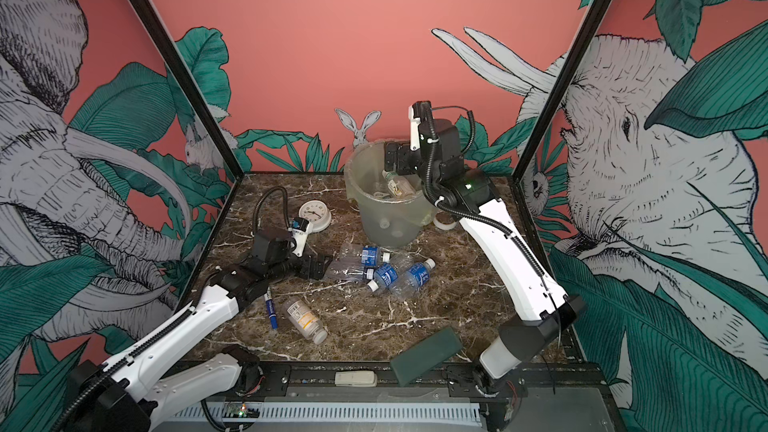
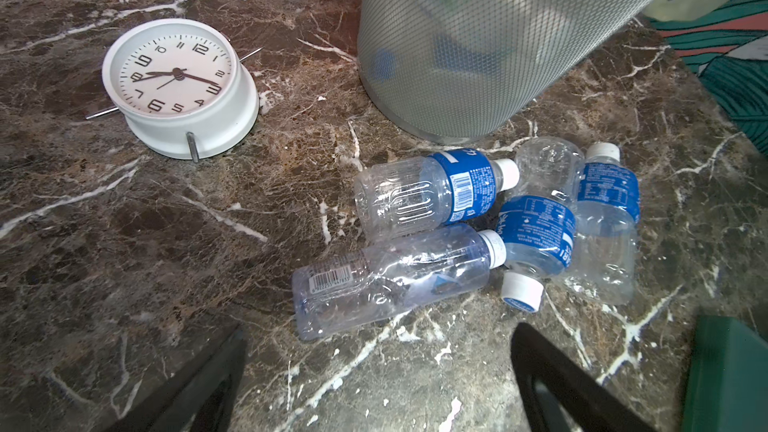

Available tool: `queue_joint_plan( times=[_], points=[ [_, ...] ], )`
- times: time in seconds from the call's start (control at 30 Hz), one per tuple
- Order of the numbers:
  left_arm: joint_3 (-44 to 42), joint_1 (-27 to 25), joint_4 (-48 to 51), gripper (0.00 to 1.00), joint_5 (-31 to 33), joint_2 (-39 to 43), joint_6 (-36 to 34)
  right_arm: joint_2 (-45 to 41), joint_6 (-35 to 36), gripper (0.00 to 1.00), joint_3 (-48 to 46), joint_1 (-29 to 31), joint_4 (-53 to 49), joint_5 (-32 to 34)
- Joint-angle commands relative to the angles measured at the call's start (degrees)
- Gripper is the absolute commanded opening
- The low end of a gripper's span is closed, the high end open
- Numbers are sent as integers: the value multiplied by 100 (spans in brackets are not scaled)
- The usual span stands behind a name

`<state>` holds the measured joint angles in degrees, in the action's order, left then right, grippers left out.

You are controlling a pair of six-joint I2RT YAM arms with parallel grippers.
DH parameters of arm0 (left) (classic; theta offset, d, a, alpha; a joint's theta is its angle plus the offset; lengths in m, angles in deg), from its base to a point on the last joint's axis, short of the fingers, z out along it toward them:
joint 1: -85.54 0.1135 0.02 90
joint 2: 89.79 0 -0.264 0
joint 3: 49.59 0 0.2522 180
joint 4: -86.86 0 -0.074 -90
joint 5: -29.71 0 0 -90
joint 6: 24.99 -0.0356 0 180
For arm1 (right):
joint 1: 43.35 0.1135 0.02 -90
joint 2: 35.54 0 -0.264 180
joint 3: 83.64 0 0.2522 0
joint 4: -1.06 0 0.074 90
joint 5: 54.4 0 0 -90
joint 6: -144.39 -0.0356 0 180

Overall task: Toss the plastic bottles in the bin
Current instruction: 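Open the right gripper over the bin while the left gripper lowers to the white-labelled bottle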

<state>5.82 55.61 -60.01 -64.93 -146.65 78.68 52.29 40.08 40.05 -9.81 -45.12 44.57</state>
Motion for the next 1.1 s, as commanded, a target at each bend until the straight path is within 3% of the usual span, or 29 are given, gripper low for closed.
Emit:
queue_joint_plan(
  times=[0.0,0.13,0.27,0.57,0.7,0.9,1.07],
  points=[
    [141,-72,503,100,284,275,136,-283,200,98,-570,151,-157,-62],
    [120,-237,823,100,782,552,681,-683,130,96,-1373,203,-115,-203],
    [128,-875,1328,100,1737,731,1397,-1041,-43,94,-2175,295,-39,-403],
    [45,-2367,2494,100,3212,749,4096,-1517,-128,93,-3736,555,58,-490],
    [68,-2600,3132,98,3313,506,5199,-1653,-173,93,-4159,548,146,-561],
    [-448,-2763,3093,93,3072,528,6350,-1809,-210,93,-4432,562,274,-588],
    [-702,-2799,3070,91,2900,569,6700,-1822,-222,92,-4485,556,316,-642]
  ],
)
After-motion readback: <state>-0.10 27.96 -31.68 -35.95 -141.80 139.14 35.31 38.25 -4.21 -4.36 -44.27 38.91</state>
